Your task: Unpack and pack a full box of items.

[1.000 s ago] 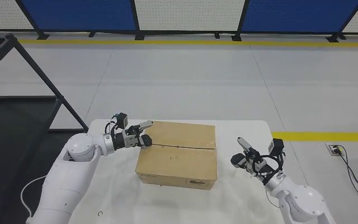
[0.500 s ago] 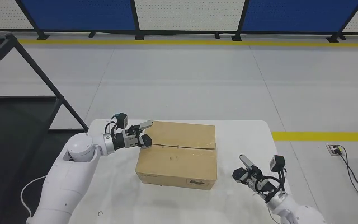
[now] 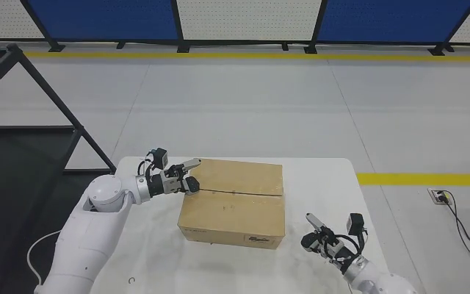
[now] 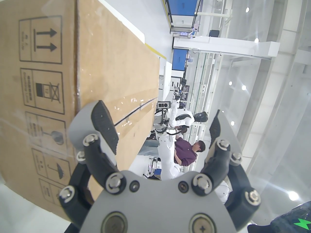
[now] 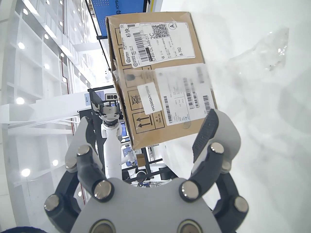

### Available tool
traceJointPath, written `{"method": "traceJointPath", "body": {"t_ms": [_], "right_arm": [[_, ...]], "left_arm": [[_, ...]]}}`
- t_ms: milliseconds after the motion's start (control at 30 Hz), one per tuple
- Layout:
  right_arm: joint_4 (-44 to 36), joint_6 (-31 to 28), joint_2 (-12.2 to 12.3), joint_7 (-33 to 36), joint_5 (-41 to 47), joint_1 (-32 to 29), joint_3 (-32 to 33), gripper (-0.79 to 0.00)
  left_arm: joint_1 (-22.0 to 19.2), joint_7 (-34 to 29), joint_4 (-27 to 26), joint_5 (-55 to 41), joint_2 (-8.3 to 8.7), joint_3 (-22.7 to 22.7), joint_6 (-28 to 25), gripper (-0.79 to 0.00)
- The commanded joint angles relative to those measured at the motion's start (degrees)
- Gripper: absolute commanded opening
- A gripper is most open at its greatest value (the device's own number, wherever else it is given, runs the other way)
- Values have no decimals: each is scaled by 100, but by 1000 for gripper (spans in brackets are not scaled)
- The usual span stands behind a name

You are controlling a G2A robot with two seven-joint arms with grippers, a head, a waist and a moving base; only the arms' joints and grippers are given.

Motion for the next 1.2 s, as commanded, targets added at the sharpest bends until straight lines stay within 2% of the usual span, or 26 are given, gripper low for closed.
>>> {"method": "traceJointPath", "body": {"t_ms": [0, 233, 433, 700, 1167], "right_arm": [[146, 90, -13, -25, -15, 29, -143, 0], [1095, -267, -143, -371, 872, 409, -521, 0], [1568, -527, -247, -550, 1310, 640, -868, 0], [1830, -1150, -380, -1024, 1609, 743, -1209, 0], [2023, -1119, -516, -1510, 1717, 1120, -1507, 0]], "left_arm": [[0, 0, 0, 0, 0, 0, 0, 0], [0, 0, 0, 0, 0, 0, 0, 0], [0, 0, 0, 0, 0, 0, 0, 0], [0, 0, 0, 0, 0, 0, 0, 0], [0, 0, 0, 0, 0, 0, 0, 0]]}}
